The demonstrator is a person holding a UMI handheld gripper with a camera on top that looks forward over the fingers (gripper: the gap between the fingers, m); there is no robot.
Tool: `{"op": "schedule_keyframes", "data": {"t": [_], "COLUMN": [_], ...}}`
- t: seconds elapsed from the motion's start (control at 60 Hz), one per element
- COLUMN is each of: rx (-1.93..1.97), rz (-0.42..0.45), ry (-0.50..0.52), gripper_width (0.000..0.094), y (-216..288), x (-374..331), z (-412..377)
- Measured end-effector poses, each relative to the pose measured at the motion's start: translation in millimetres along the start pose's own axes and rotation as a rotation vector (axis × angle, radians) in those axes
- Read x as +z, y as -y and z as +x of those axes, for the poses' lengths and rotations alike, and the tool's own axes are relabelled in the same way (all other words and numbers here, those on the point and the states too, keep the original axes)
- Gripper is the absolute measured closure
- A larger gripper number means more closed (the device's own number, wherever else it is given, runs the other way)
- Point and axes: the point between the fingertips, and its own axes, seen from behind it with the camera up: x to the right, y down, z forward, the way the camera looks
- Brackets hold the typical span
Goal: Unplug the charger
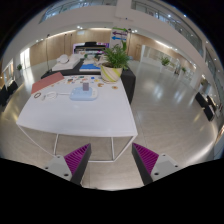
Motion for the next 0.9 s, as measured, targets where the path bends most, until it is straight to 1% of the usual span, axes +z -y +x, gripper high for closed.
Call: {"op": "schedule_keyframes", "data": {"t": [0.1,0.117,0.217,0.317,0.483,0.7,0.817,0.9], "rx": [-0.012,-0.018,-0.056,-0.083,-0.087,-0.050,-0.024,0.006], "rz": [0.012,0.013,0.038,0.073,0.156,0.279,0.350,0.372], "ry": [0.029,0.033,0.070,0.117,0.180,0.180,0.146,0.140], "gripper_width": [0.0084,0.0086,0.0083,0.0080,0.0082,0.0084,0.0083,0.0086], "y": [6,14,29,43,85,137,172,191], "x": [5,12,23,32,75,136,180,215], "z": [-9,-18,-42,-68,-122,-149,-151,-154]}}
